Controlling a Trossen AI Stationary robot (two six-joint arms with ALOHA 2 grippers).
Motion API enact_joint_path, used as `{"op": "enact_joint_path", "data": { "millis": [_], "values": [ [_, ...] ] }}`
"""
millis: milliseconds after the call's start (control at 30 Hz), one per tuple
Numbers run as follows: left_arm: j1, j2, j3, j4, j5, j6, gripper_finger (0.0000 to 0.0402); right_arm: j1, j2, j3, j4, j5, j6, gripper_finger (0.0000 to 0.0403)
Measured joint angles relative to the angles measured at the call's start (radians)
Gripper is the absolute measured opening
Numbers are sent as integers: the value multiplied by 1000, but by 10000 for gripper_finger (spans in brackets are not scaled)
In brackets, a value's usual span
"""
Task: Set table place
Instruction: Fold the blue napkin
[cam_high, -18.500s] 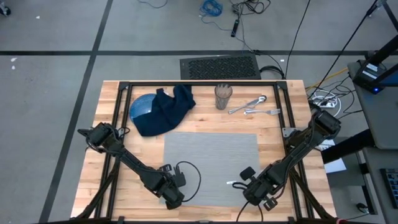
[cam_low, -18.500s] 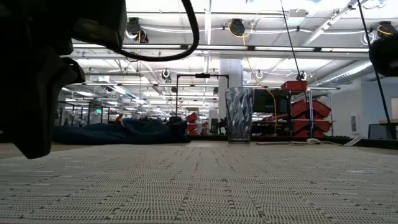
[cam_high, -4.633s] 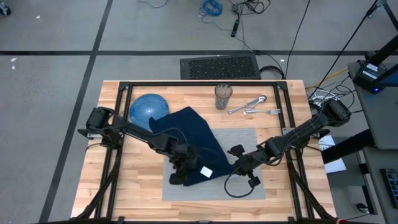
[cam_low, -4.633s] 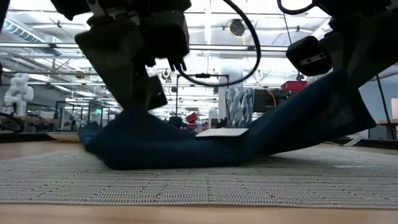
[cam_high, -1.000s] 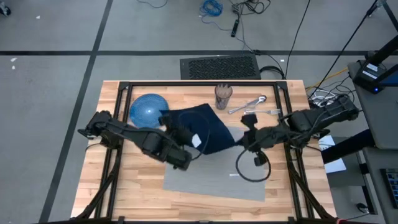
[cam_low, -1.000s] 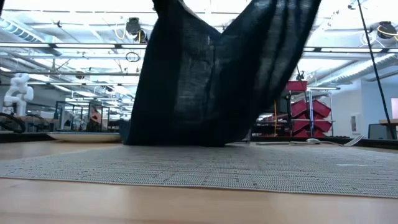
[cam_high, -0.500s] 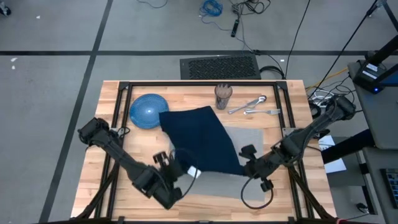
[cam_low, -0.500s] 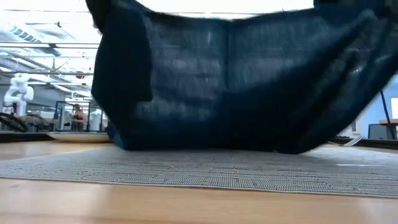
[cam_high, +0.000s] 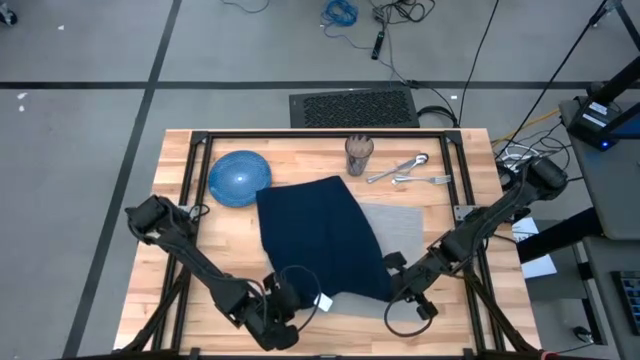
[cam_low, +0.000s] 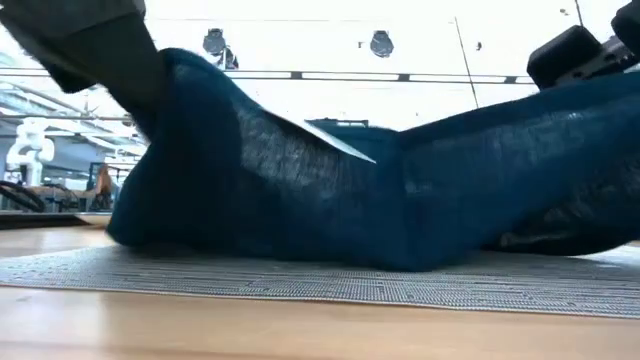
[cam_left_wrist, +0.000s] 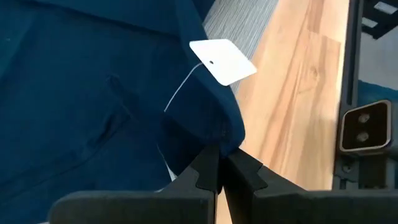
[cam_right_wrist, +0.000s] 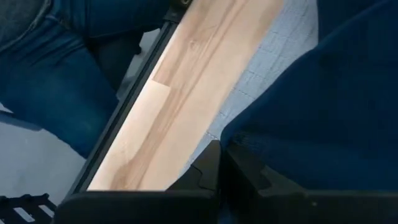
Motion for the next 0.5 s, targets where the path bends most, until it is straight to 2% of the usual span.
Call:
{"op": "enact_joint_path", "data": {
  "millis": [333, 500],
  "values": [
    [-32, 13, -1, 51, -13, -9, 0, 0, 109, 0, 69, -54, -14, 0],
    [-40, 12, -1, 32, -19, -8, 27, 0, 125, 0, 85, -72, -18, 0]
  ]
}}
